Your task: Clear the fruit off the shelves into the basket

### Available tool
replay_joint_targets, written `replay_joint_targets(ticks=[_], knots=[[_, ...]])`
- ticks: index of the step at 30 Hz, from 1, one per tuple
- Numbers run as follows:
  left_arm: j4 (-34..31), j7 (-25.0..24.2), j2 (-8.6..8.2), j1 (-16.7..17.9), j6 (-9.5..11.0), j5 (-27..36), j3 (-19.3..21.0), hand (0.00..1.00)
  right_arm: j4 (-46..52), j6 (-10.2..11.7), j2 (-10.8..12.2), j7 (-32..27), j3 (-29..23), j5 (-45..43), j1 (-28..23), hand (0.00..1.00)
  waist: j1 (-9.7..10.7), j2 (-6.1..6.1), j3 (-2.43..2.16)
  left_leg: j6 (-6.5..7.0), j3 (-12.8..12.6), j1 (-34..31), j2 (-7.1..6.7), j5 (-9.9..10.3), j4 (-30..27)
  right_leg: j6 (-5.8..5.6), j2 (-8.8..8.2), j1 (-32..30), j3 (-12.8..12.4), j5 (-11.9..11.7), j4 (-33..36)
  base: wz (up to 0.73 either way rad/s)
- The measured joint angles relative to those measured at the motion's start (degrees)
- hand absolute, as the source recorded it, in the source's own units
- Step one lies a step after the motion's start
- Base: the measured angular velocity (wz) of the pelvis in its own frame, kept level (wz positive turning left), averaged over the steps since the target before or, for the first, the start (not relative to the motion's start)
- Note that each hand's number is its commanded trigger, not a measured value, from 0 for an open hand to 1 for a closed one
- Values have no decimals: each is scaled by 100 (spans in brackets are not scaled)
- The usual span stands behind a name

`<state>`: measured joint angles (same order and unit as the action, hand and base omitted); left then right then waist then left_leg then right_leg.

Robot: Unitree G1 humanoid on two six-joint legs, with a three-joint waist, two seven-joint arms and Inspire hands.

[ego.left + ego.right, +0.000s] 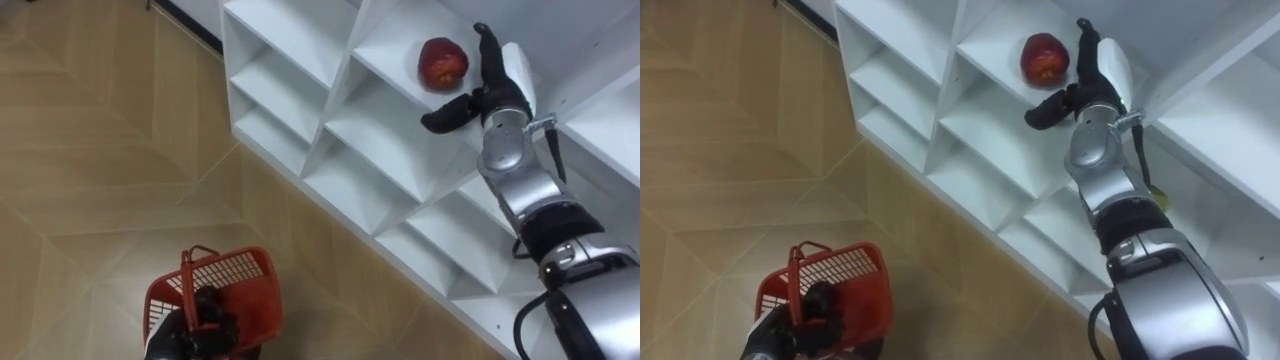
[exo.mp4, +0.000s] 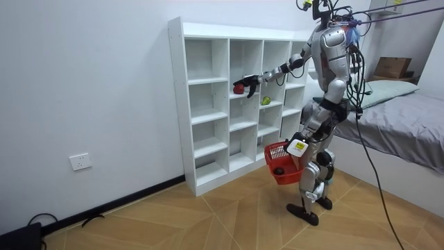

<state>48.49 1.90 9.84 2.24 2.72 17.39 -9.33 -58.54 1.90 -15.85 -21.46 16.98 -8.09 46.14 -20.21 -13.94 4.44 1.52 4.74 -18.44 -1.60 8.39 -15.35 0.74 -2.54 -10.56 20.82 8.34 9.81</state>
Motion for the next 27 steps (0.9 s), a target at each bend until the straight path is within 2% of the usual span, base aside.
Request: replay_joint_targets(ticks=[11,21,27], knots=[[-4,-3,-13,-21,13,-4,-17,100,1,-60,-9,73,269,-788,210,0,-10,-10,-7,-5,-13,-58,-5,-3,-6,10,12,-59,-11,-6,6,0],[-5,-42,15,-22,18,-13,-9,100,5,-71,-11,97,344,-1009,225,0,-44,-19,-11,-5,-15,-73,0,-4,-43,17,9,-58,-7,-11,7,0],[-1,-186,93,-22,18,-9,-11,100,24,-42,-22,144,443,-1019,249,0,-70,-19,-10,-5,1,-79,2,-4,-60,20,1,-54,42,-12,17,1]])
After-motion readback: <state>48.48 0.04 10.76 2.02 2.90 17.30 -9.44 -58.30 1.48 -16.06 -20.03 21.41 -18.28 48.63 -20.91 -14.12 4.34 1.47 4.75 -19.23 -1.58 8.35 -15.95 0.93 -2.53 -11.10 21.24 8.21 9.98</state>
